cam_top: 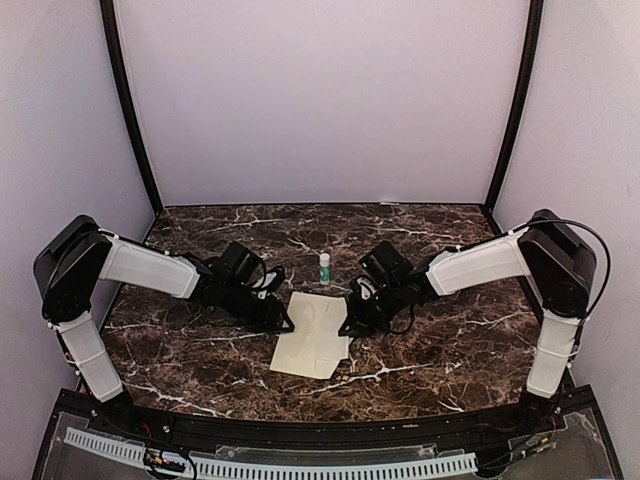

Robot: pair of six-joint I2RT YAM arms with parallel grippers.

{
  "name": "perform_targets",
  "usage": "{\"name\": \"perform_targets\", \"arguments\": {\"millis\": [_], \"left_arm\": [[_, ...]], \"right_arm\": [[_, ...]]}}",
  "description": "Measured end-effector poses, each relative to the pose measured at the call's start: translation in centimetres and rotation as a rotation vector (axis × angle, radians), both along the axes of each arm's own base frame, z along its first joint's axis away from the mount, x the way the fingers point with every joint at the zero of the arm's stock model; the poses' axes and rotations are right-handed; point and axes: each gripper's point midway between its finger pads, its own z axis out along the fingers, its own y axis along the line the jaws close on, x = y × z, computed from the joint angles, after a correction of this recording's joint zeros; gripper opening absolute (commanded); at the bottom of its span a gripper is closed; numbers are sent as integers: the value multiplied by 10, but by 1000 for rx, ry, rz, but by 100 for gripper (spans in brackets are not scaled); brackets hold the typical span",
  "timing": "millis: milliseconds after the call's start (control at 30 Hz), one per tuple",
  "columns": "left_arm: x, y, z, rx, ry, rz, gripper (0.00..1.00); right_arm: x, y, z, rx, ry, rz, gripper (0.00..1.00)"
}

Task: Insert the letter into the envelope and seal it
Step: Place the letter in the envelope.

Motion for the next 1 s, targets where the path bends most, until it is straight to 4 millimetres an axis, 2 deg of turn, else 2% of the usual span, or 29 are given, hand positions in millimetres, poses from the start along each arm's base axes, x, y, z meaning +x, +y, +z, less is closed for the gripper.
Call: {"name": "perform_targets", "arguments": {"millis": [700,1000], "left_arm": [[-3,-8,-1,-24,19,-30,36],[-4,-9,-1,-29,19,-35,35]], "right_arm": [[16,26,-1,39,-12,31,0],[17,28,-6,21,-10,47,0]]}}
